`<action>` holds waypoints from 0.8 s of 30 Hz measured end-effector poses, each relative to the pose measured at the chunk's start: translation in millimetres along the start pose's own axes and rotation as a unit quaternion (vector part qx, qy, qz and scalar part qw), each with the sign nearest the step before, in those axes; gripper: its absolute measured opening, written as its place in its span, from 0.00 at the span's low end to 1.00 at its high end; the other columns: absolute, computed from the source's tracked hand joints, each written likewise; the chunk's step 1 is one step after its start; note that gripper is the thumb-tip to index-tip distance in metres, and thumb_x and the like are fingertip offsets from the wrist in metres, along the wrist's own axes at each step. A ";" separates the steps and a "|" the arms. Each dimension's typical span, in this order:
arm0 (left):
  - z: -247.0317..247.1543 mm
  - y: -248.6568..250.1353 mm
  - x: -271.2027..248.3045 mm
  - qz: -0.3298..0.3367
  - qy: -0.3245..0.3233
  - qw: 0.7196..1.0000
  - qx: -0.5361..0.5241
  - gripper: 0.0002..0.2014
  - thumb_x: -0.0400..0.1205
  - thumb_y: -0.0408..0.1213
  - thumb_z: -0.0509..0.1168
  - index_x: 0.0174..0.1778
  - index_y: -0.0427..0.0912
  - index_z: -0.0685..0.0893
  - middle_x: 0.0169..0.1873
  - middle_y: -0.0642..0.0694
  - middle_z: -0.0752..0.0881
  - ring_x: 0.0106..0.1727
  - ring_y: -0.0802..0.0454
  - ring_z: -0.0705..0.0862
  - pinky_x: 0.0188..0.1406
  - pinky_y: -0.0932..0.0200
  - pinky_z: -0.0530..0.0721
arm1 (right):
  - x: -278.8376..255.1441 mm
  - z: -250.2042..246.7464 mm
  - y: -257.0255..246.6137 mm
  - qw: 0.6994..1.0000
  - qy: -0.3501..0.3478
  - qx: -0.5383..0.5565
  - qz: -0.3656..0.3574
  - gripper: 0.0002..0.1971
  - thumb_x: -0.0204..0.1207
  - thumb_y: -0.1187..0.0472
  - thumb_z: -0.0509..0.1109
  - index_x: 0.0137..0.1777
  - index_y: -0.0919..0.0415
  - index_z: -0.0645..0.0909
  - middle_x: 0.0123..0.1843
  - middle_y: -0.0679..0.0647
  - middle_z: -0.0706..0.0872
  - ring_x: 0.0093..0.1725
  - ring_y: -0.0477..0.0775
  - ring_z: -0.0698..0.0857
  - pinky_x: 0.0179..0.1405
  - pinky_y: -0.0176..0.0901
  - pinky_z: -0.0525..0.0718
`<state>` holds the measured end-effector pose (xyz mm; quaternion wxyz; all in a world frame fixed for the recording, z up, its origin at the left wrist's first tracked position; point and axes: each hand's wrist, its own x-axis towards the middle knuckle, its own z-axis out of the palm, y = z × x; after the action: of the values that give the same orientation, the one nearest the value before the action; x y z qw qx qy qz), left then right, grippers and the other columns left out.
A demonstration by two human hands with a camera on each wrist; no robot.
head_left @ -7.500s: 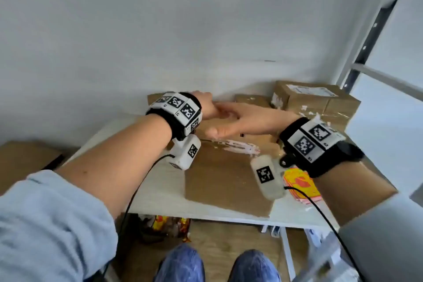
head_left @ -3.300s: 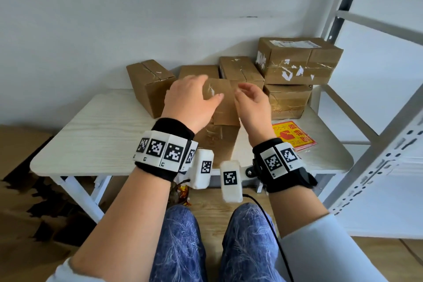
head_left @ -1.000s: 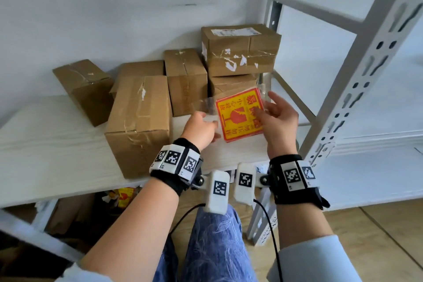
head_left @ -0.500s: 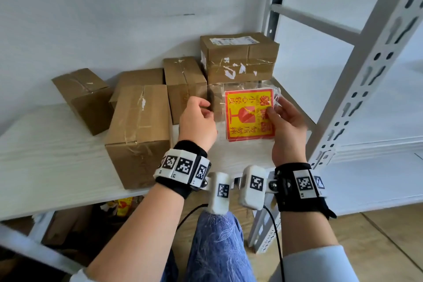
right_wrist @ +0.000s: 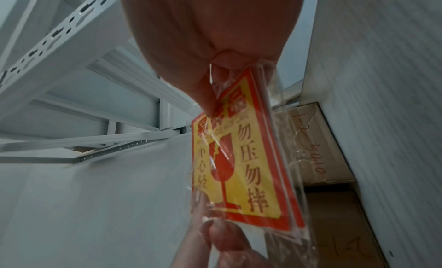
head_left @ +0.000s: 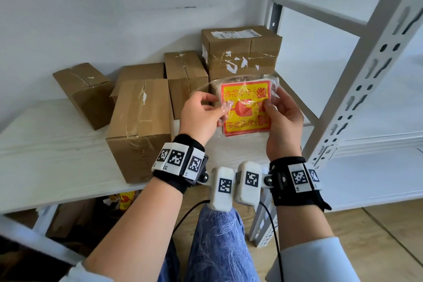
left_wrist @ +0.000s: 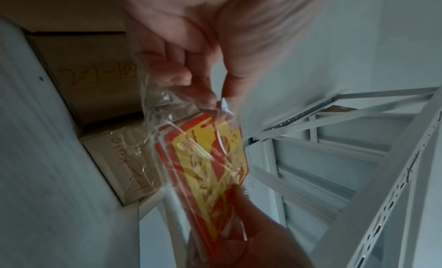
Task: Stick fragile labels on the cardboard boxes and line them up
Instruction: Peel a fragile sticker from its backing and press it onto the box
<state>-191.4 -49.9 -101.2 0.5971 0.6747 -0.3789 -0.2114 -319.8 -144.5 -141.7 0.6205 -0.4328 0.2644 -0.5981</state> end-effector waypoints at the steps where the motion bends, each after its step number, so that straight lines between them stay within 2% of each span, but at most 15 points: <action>1: -0.8 -1.0 1.7 -0.001 0.007 1.000 0.020 0.15 0.77 0.40 0.77 0.51 0.39 0.79 0.35 0.45 0.88 0.24 0.63 0.82 0.19 0.71 0.75 | -1.0 1.6 -1.2 1.000 0.001 0.004 -0.004 0.21 0.80 0.73 0.68 0.73 0.63 0.79 0.48 0.55 0.84 0.48 0.52 0.86 0.47 0.45 0.89; 4: -3.2 -3.9 3.6 0.033 0.037 0.993 0.104 0.13 0.72 0.50 0.79 0.38 0.49 0.82 0.36 0.50 0.89 0.36 0.50 0.88 0.33 0.54 0.87 | -3.2 5.2 -6.4 1.000 -0.002 0.013 -0.016 0.21 0.80 0.73 0.69 0.72 0.64 0.80 0.42 0.50 0.83 0.43 0.48 0.85 0.43 0.41 0.87; 7: -4.2 -4.1 1.3 0.056 0.062 0.989 0.121 0.12 0.74 0.45 0.78 0.28 0.52 0.84 0.30 0.52 0.89 0.36 0.50 0.89 0.43 0.46 0.90 | -4.0 8.2 -10.4 1.000 -0.006 0.014 -0.015 0.19 0.80 0.72 0.70 0.71 0.65 0.81 0.41 0.47 0.86 0.44 0.47 0.88 0.44 0.43 0.88; 10: -3.3 -4.8 0.6 0.068 0.077 0.990 0.097 0.05 0.76 0.42 0.77 0.36 0.48 0.92 0.34 0.52 0.92 0.38 0.50 0.90 0.45 0.44 0.90 | -5.3 9.7 -11.0 1.000 -0.004 -0.002 -0.007 0.17 0.80 0.68 0.71 0.69 0.65 0.83 0.45 0.50 0.90 0.47 0.48 0.90 0.45 0.45 0.89; 13: -2.5 -3.4 -1.6 0.090 0.080 0.988 0.097 0.11 0.79 0.45 0.74 0.44 0.40 0.94 0.38 0.46 0.93 0.41 0.48 0.90 0.51 0.50 0.88 | -7.2 9.9 -8.5 1.000 0.003 -0.017 -0.004 0.15 0.80 0.71 0.70 0.67 0.68 0.83 0.44 0.51 0.90 0.44 0.49 0.90 0.43 0.43 0.89; 15: -2.8 -2.0 -3.7 0.103 0.088 0.985 0.107 0.11 0.82 0.43 0.71 0.47 0.40 0.94 0.41 0.47 0.93 0.44 0.51 0.89 0.54 0.53 0.87 | -6.5 9.8 -5.7 1.000 0.016 -0.021 0.001 0.14 0.80 0.71 0.71 0.65 0.70 0.83 0.40 0.49 0.90 0.40 0.47 0.89 0.40 0.41 0.89; 18: -5.7 -3.7 -1.1 0.128 0.111 0.978 0.121 0.11 0.83 0.43 0.69 0.50 0.41 0.93 0.42 0.50 0.92 0.45 0.51 0.88 0.50 0.55 0.86 | -2.4 7.5 -0.6 0.998 0.051 -0.027 0.011 0.12 0.79 0.71 0.72 0.62 0.70 0.83 0.38 0.49 0.88 0.37 0.46 0.87 0.37 0.42 0.89; 20: -9.7 -3.5 2.9 0.142 0.129 0.972 0.133 0.11 0.85 0.42 0.67 0.46 0.41 0.91 0.35 0.53 0.88 0.39 0.53 0.84 0.42 0.58 0.80 | 2.7 4.0 2.9 0.996 0.076 -0.033 0.024 0.12 0.79 0.70 0.73 0.61 0.70 0.83 0.41 0.53 0.87 0.38 0.49 0.87 0.38 0.43 0.89; 22: -14.2 1.7 4.5 0.157 0.153 0.966 0.138 0.11 0.86 0.41 0.65 0.41 0.41 0.86 0.30 0.56 0.81 0.32 0.56 0.77 0.36 0.59 0.71 | 9.8 -1.2 6.9 0.991 0.119 -0.039 0.044 0.12 0.79 0.70 0.72 0.61 0.69 0.83 0.44 0.55 0.88 0.41 0.53 0.89 0.41 0.48 0.91; 24: -18.0 9.2 3.8 0.178 0.179 0.958 0.136 0.10 0.86 0.39 0.65 0.40 0.41 0.82 0.29 0.55 0.79 0.31 0.56 0.75 0.33 0.62 0.67 | 17.3 -6.1 10.8 0.982 0.172 -0.052 0.065 0.10 0.78 0.70 0.72 0.59 0.65 0.84 0.48 0.58 0.90 0.43 0.55 0.91 0.46 0.56 0.93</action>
<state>-178.1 -41.2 -88.1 0.5853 0.6982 -0.4052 0.0759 -316.9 -163.6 -150.6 0.5801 -0.3367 0.4254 -0.6076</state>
